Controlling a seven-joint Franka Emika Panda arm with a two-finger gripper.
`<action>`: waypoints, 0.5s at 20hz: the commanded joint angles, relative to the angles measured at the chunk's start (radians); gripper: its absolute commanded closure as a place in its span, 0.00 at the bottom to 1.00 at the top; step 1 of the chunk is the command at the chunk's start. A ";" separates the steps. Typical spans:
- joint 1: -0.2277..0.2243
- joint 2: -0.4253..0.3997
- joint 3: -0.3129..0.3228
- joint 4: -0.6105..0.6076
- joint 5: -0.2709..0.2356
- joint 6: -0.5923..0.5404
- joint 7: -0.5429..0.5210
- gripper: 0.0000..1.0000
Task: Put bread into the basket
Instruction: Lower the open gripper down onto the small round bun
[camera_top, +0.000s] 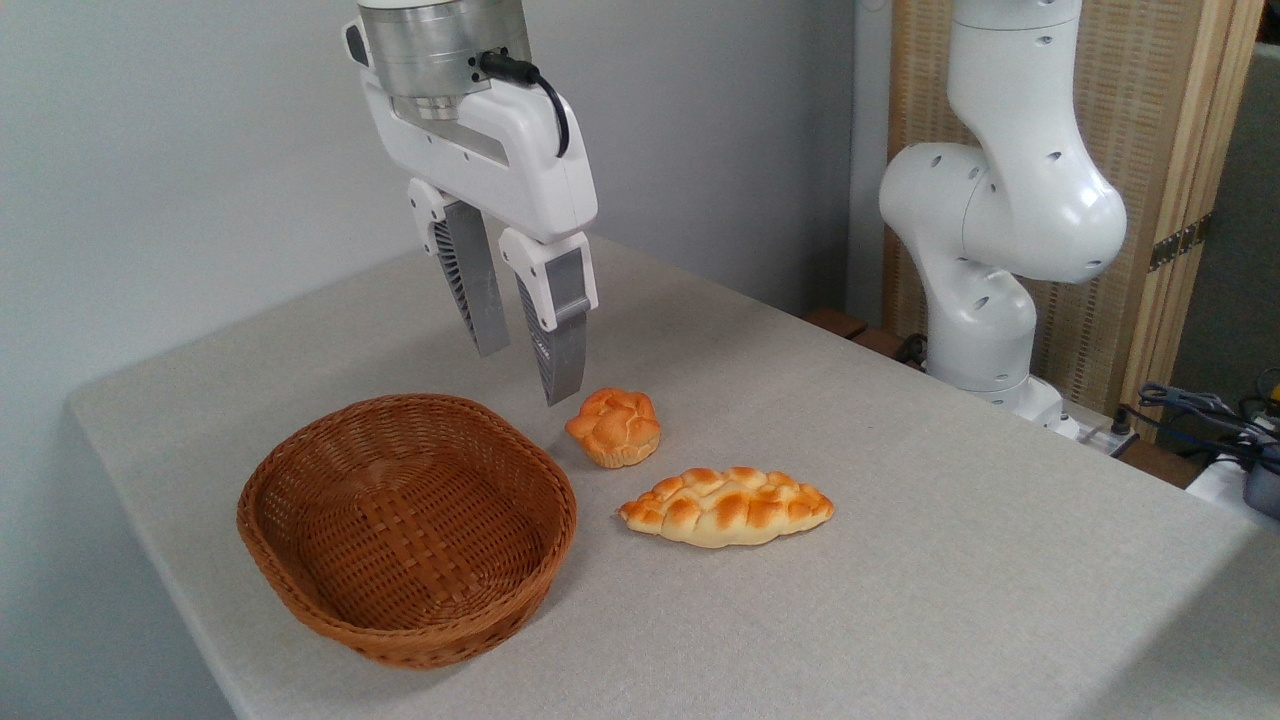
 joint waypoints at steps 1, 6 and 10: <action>-0.001 -0.023 0.003 -0.040 -0.008 0.017 -0.001 0.00; -0.001 -0.030 0.003 -0.048 -0.008 0.017 -0.001 0.00; -0.001 -0.120 0.002 -0.173 -0.011 0.017 0.084 0.00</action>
